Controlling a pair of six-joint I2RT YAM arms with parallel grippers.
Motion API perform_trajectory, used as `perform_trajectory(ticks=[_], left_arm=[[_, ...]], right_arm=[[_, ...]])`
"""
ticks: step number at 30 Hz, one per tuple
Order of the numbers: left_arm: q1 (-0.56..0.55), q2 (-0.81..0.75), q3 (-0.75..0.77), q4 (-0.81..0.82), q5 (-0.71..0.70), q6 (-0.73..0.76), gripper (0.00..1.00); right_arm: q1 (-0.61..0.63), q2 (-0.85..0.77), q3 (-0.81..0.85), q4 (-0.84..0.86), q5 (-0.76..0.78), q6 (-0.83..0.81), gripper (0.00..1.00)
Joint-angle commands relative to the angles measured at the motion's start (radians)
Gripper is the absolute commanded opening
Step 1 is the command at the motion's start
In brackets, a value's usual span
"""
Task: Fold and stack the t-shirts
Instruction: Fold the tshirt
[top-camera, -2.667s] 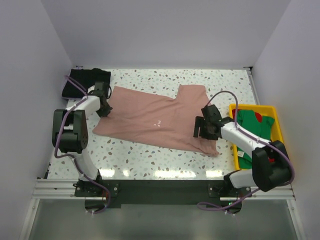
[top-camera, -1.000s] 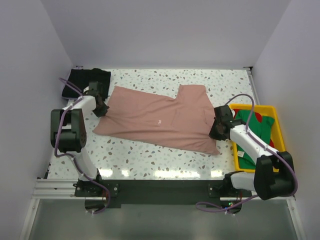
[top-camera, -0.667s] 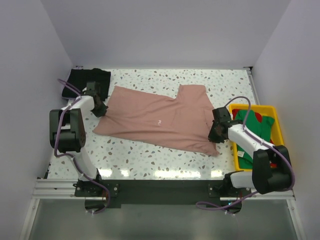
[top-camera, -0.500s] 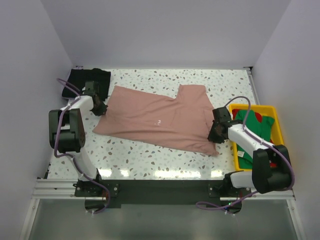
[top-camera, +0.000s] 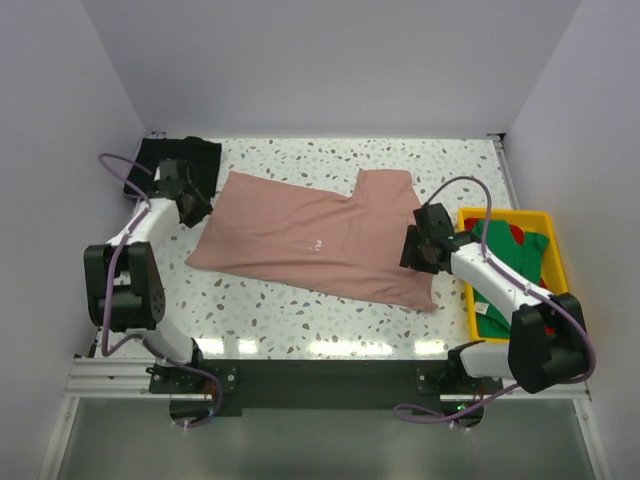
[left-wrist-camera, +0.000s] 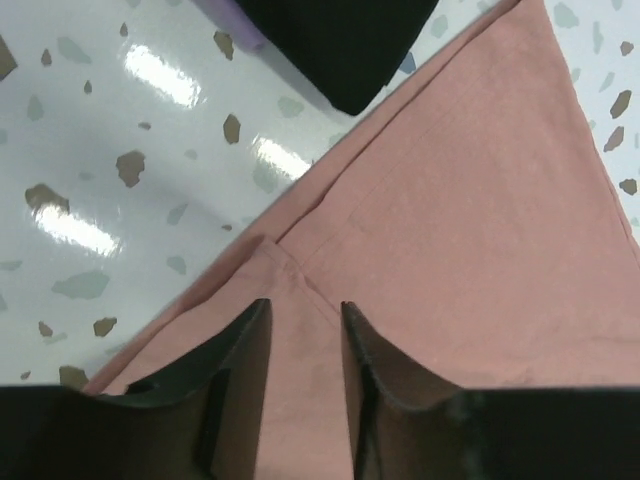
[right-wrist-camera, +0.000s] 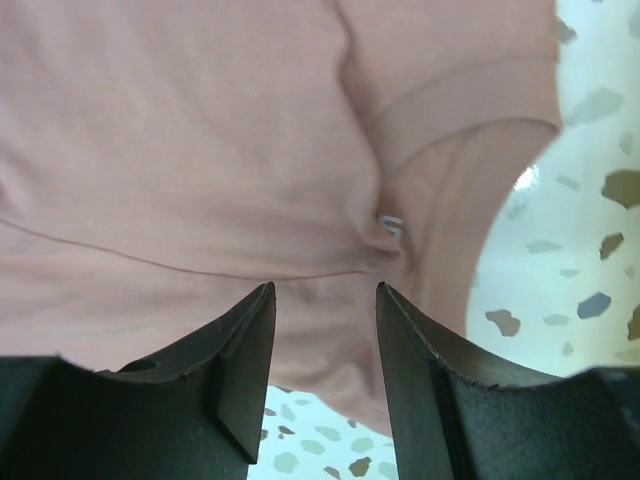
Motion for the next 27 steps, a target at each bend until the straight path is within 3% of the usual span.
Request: perform_trajectory(ticks=[1,7,13,27], left_arm=[[0.000,-0.099,-0.092,0.016,-0.011,-0.008,0.33],[-0.038,-0.132,-0.186,0.079,0.038,-0.016,0.16],[-0.071,-0.091,-0.211,0.116,0.052,-0.040,0.11],[-0.071,-0.083,-0.386,0.099,-0.058,-0.180,0.10]], right_arm=[[0.070,0.025,0.086,0.025,0.028,-0.028,0.49],[0.237,0.121,0.160,0.058,0.038,0.003,0.49],[0.381,0.218,0.164,0.096,0.058,0.058,0.49],[0.397,0.240,-0.009,0.119,0.075,0.129,0.49]])
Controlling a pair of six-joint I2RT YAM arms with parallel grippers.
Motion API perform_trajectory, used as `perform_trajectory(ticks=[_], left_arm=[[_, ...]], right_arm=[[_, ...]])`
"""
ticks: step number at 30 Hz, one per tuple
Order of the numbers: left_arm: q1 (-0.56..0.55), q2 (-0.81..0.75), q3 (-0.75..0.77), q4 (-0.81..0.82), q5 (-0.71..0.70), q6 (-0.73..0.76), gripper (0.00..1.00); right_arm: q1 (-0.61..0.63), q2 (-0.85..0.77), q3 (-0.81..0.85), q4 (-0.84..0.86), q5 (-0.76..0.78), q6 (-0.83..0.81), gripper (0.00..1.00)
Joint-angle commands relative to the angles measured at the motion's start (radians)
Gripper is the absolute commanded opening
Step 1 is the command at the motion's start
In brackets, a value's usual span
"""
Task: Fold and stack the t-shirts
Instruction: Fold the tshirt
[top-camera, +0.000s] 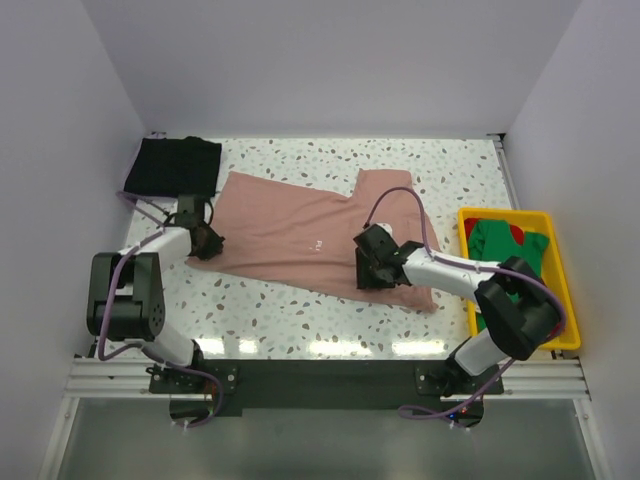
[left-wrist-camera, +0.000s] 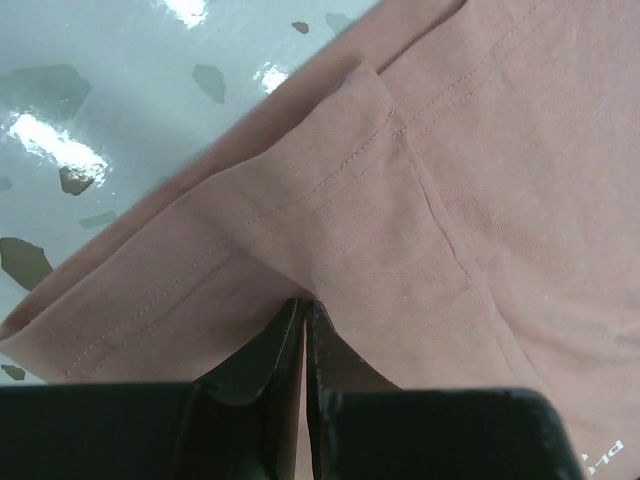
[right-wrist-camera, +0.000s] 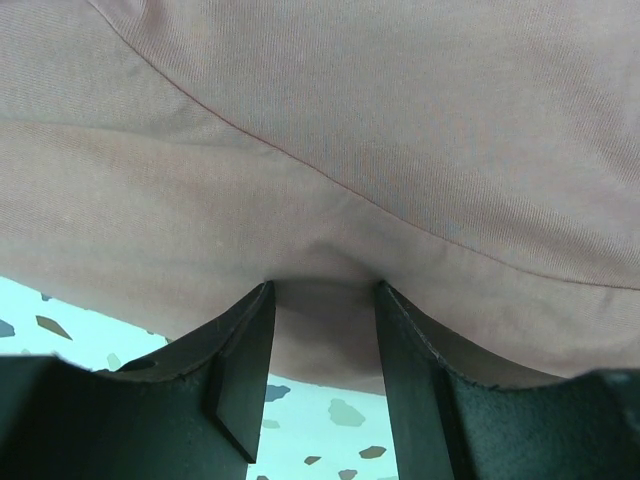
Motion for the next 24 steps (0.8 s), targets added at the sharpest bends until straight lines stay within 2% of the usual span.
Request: perform_trajectory(ticks=[1,16,19,24], left_arm=[[-0.001,-0.004,-0.065,-0.005,-0.058,-0.049,0.10],[-0.001,-0.252,-0.186,-0.103,-0.074,-0.059,0.13],[-0.001,-0.295,-0.160,-0.125,-0.074,-0.040,0.19],[-0.003,-0.296,-0.004,-0.123,-0.049,0.035,0.28]], right_arm=[[-0.001,0.001,-0.061,-0.008,0.018,0.032,0.49],[-0.003,-0.207,-0.189,-0.111,-0.069,0.043,0.49],[-0.003,-0.252,-0.178,-0.154,-0.078,0.047,0.50],[-0.044,-0.306,-0.025,-0.211,-0.008,0.017,0.61]])
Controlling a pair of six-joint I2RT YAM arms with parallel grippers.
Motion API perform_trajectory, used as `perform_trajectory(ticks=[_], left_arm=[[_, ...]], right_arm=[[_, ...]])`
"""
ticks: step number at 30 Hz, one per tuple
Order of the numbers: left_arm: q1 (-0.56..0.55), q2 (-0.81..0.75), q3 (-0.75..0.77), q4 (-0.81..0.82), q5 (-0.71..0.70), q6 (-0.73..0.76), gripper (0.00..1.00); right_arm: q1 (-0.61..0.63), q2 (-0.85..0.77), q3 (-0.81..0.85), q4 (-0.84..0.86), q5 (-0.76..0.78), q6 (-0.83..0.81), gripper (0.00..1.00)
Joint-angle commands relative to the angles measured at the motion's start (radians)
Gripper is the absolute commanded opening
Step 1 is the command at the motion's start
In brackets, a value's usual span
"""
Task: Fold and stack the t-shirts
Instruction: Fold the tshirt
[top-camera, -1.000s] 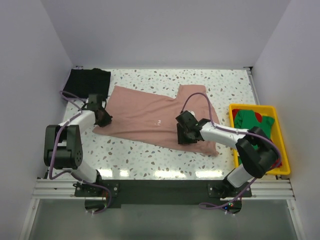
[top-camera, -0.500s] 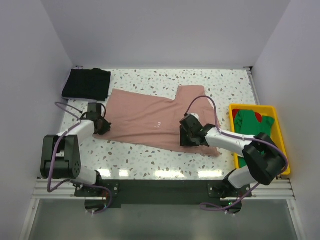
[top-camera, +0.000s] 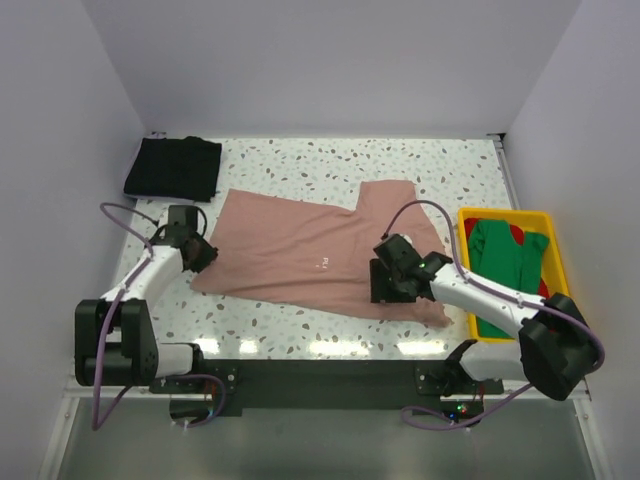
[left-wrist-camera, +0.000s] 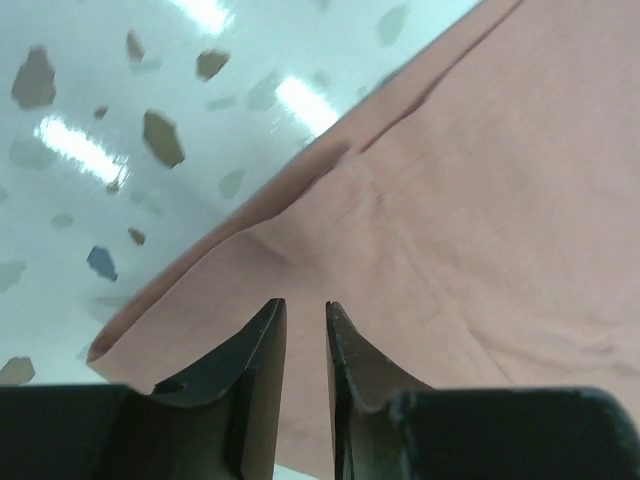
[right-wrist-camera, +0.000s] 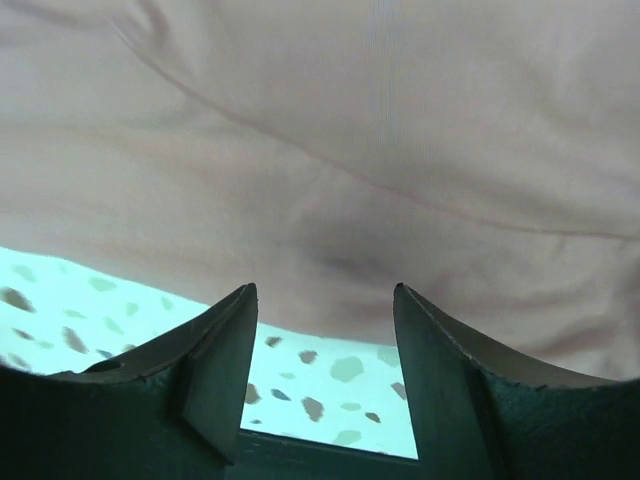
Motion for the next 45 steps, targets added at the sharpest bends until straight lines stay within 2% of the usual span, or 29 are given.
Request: perform_trajectory(ticks=[1,3,4,5,9,12,17,23,28,33,45], left_arm=[[-0.002,0.005,0.142,0.024,0.028,0.074,0.29],[-0.001,0.034,0.203,0.066,0.072,0.093,0.32],[-0.002,0.051,0.223,0.076,0.097,0.102,0.35],[-0.001,0.088,0.257,0.142,0.112,0.119,0.38],[-0.001,0.233,0.407,0.196,0.114,0.192,0.48],[-0.002,0.367,0.543,0.190,0.089,0.243,0.48],[-0.001,0.573,0.753,0.123,0.057,0.315,0.47],[-0.059,0.718,0.881,0.087,0.003,0.301,0.44],[-0.100,0.798,0.950,0.017,-0.096,0.249,0.41],[-0.109,0.829,0.956,-0.005,-0.176,0.190,0.37],[-0.109,0.887,1.024,-0.009,-0.195,0.156,0.37]], right_arm=[[-0.063,-0.029,0.154,-0.044,0.035,-0.022,0.61],[-0.135,0.011,0.197,-0.007,-0.019,-0.055,0.61],[-0.210,0.028,0.232,0.013,-0.049,-0.063,0.61],[-0.241,0.051,0.259,0.030,-0.079,-0.072,0.61],[-0.330,0.200,0.418,0.086,-0.096,-0.112,0.61],[-0.404,0.322,0.516,0.162,-0.122,-0.105,0.60],[-0.433,0.482,0.656,0.231,-0.122,-0.111,0.60],[-0.447,0.577,0.767,0.222,-0.122,-0.127,0.60],[-0.459,0.593,0.787,0.223,-0.122,-0.135,0.59],[-0.469,0.599,0.779,0.226,-0.122,-0.140,0.59],[-0.476,0.602,0.770,0.228,-0.151,-0.144,0.59]])
